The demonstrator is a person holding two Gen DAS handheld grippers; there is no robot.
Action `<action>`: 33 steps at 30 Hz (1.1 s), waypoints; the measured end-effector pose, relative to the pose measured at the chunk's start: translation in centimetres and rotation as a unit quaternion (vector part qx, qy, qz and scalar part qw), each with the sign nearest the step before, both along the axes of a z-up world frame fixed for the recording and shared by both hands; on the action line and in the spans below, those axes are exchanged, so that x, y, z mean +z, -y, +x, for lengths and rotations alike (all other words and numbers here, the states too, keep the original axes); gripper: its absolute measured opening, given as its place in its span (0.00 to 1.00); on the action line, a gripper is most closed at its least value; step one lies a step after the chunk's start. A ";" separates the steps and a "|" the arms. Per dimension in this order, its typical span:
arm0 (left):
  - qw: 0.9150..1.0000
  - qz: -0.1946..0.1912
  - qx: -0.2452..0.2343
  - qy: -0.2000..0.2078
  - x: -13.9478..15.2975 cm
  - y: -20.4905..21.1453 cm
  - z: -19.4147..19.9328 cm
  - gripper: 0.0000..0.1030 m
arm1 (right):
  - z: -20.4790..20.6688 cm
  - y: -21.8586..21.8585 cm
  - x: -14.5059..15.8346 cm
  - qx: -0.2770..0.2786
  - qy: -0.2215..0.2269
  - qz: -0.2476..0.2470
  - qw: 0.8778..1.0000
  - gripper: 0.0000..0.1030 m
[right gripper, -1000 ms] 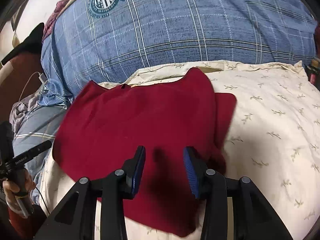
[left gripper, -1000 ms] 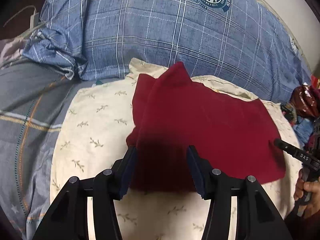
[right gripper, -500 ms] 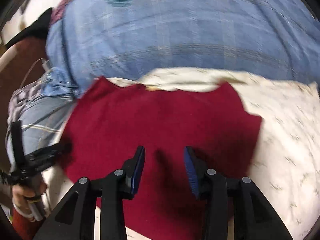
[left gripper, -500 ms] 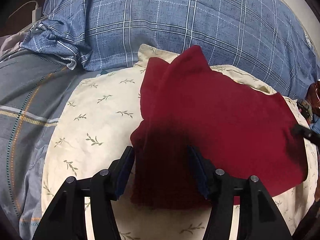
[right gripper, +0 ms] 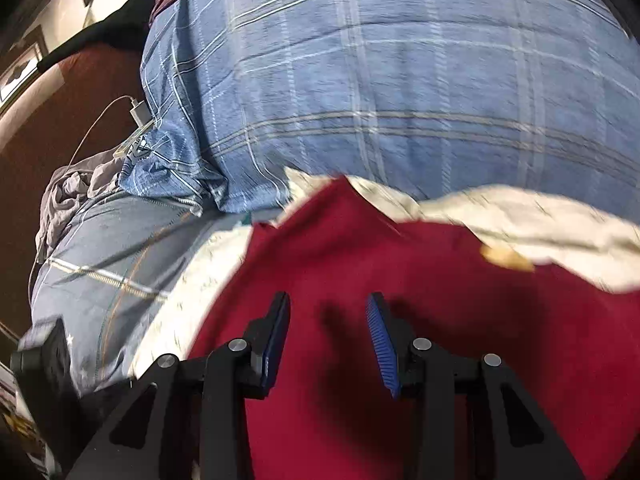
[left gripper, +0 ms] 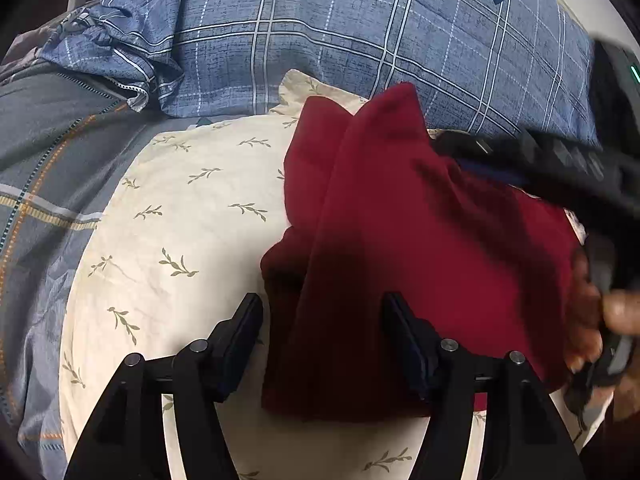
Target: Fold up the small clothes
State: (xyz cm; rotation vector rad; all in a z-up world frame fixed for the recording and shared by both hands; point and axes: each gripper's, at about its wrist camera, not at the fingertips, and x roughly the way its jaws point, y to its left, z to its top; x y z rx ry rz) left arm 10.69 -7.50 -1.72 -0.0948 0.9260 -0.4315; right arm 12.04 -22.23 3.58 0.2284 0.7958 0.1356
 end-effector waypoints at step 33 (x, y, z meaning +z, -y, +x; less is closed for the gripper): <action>1.000 -0.003 -0.001 0.007 -0.4 0.2 0.4 0.71 | 3.4 0.4 -2.8 -0.030 0.002 0.044 0.999 0.53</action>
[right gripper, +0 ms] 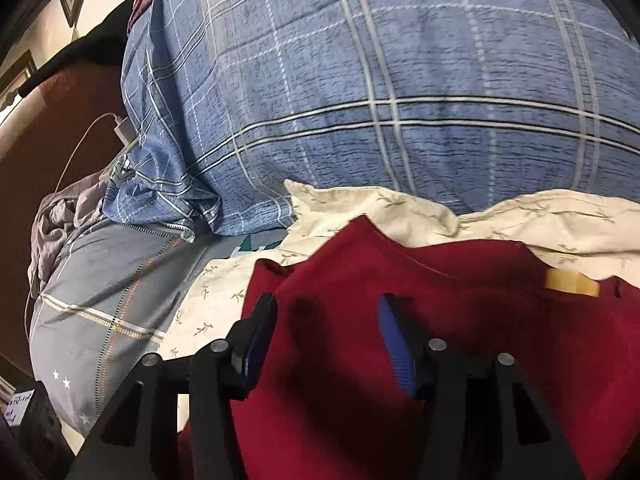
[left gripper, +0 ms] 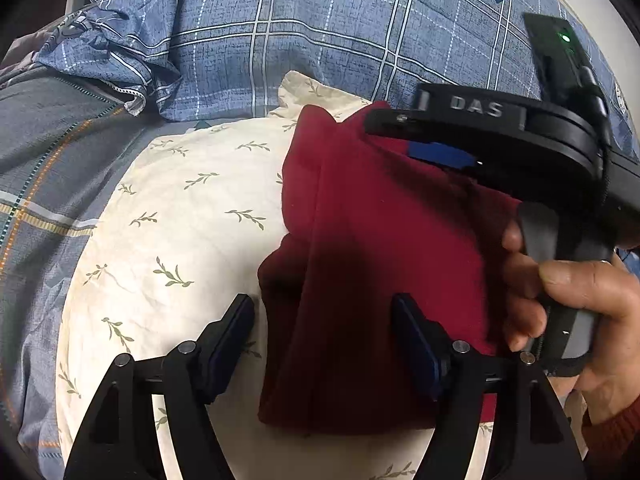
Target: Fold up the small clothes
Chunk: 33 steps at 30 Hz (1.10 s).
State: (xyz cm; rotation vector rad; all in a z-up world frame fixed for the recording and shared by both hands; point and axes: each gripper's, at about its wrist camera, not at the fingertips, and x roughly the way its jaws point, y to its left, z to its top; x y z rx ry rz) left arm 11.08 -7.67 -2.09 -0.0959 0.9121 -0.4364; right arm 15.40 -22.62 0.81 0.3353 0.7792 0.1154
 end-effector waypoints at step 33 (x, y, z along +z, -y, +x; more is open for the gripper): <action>0.999 -0.045 0.012 -0.024 0.1 -2.1 0.8 0.75 | 3.9 -4.9 -0.7 0.007 -0.092 -0.041 0.995 0.88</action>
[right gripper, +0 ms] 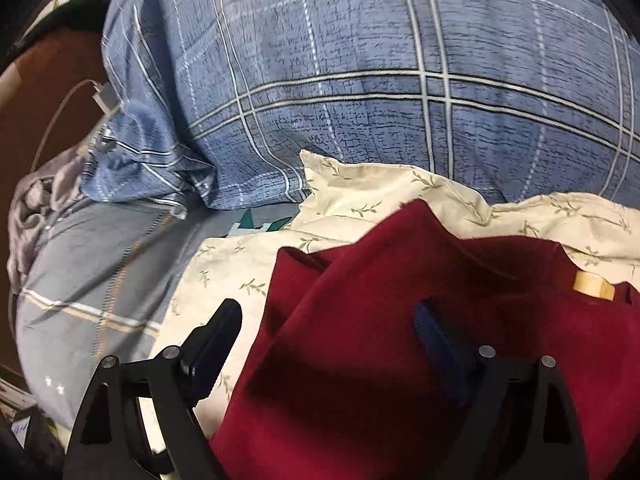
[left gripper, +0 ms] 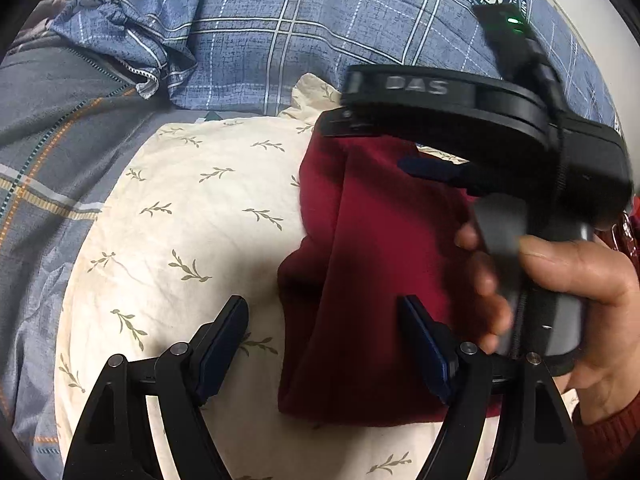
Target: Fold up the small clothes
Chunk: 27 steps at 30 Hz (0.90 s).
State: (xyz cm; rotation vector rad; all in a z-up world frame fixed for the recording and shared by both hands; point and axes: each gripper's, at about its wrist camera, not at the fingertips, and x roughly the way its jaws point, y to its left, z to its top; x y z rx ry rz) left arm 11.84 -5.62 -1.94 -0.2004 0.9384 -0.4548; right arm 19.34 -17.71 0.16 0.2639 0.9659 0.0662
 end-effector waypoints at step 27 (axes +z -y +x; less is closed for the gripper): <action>0.998 -0.060 -0.011 0.031 -0.3 1.4 2.2 0.75 | -4.0 3.7 2.3 0.031 0.049 -0.014 0.998 0.15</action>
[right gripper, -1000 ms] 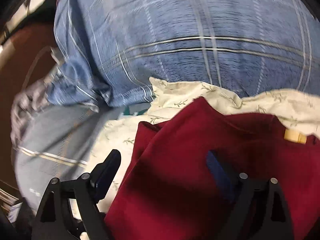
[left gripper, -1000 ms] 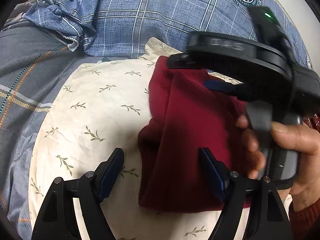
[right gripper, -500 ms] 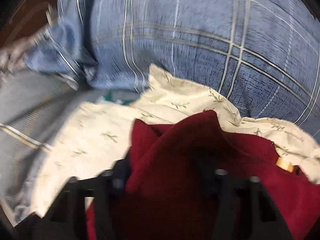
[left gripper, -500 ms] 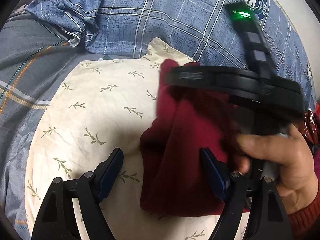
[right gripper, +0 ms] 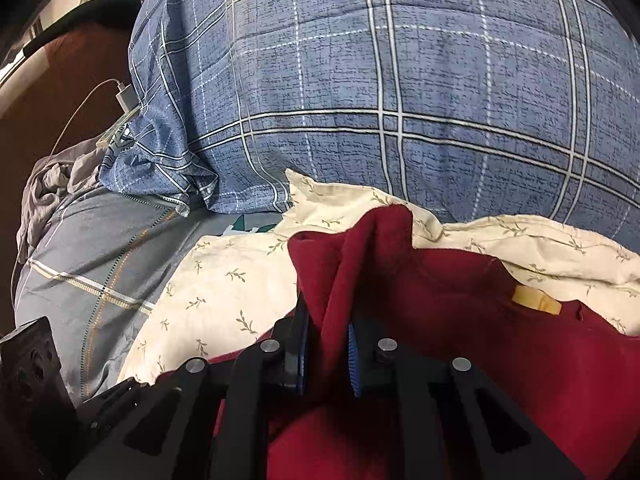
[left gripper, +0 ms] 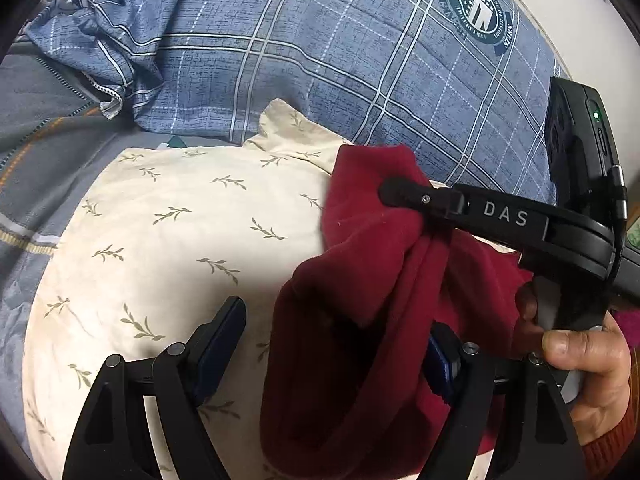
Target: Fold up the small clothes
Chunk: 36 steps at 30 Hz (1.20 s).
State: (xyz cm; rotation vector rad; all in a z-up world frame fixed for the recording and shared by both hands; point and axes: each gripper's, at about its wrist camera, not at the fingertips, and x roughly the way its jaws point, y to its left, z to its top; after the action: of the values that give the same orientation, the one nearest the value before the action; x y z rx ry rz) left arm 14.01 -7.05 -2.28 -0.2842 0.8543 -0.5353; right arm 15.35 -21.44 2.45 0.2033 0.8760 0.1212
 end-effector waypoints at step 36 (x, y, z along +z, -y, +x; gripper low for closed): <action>0.999 0.026 -0.015 0.029 1.1 0.6 -2.0 0.34 | 0.7 -1.8 0.8 0.003 -0.040 0.043 0.998 0.69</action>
State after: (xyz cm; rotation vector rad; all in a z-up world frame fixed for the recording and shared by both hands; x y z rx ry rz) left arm 12.06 -7.60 -1.16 -0.2065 0.8162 -0.5462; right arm 16.06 -19.61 3.21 0.2878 0.9519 0.1568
